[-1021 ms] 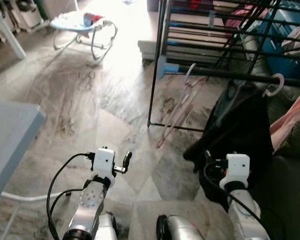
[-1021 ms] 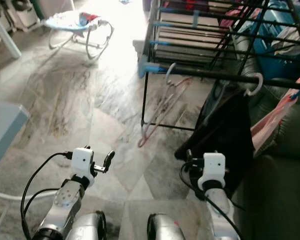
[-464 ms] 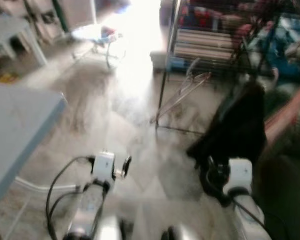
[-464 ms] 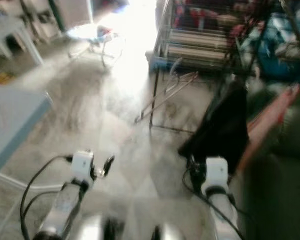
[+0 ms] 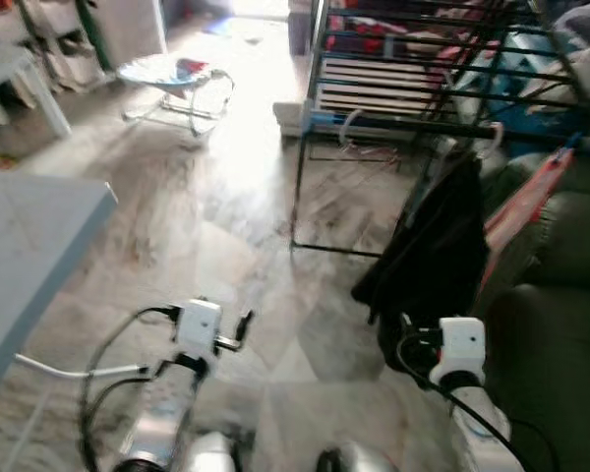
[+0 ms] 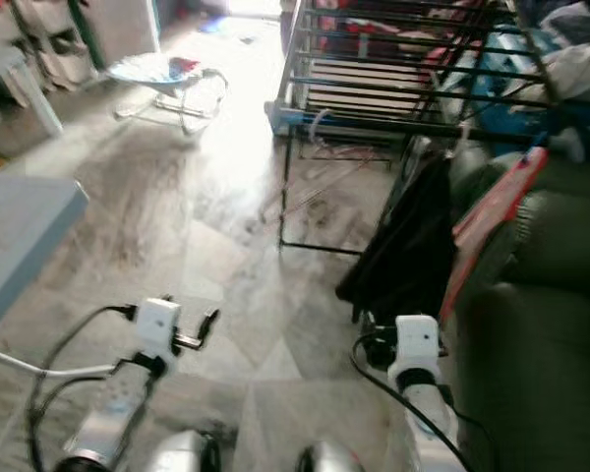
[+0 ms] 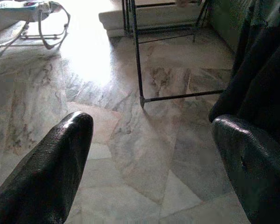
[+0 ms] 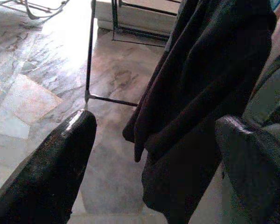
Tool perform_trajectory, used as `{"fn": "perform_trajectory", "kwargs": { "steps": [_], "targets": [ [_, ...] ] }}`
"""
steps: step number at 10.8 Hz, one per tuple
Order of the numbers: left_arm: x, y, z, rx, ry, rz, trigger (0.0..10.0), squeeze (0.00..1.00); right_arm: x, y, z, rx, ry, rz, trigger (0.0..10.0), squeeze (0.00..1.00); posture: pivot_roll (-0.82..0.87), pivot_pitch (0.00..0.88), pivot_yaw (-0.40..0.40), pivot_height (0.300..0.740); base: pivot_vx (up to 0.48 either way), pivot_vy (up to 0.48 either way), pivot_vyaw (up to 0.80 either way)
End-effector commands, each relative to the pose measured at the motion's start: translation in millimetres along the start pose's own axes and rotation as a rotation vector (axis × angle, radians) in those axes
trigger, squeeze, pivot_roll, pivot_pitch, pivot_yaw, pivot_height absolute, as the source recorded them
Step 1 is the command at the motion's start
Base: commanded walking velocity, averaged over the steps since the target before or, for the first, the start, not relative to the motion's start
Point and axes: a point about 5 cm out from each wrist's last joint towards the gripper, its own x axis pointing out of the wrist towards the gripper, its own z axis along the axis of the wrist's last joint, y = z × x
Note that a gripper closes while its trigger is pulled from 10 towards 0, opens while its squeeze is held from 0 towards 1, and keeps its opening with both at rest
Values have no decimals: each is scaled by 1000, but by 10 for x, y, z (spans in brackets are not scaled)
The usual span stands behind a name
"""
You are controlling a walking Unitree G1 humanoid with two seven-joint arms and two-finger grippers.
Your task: Hang hanger
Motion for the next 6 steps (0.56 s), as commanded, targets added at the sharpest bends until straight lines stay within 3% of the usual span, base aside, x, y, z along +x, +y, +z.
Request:
{"fn": "perform_trajectory", "kwargs": {
  "steps": [1, 3, 4, 5, 6],
  "targets": [
    [10, 23, 6, 12, 2, 3, 10000, 0, 2, -20, -10, 25, 1, -10, 10000, 647, -48, 23, -16, 740, 0, 0, 0],
    [-5, 180, 152, 54, -92, 94, 10000, 0, 38, -21, 114, 23, -61, -16, 10000, 600, -31, 36, -18, 740, 0, 0, 0],
    [-19, 195, 165, 35, -96, 115, 10000, 0, 68, 0, 144, 29, -67, -18, 10000, 569, -24, 40, -21, 740, 0, 0, 0],
    [-56, 160, 127, 34, -85, 113, 10000, 0, 63, 32, 97, 28, -50, -14, 10000, 365, -15, 52, -23, 740, 0, 0, 0],
    [-107, 140, 120, 28, -87, 111, 10000, 0, 33, 48, 114, 30, -58, -10, 10000, 345, -20, 68, -26, 740, 0, 0, 0]
  ]
}}
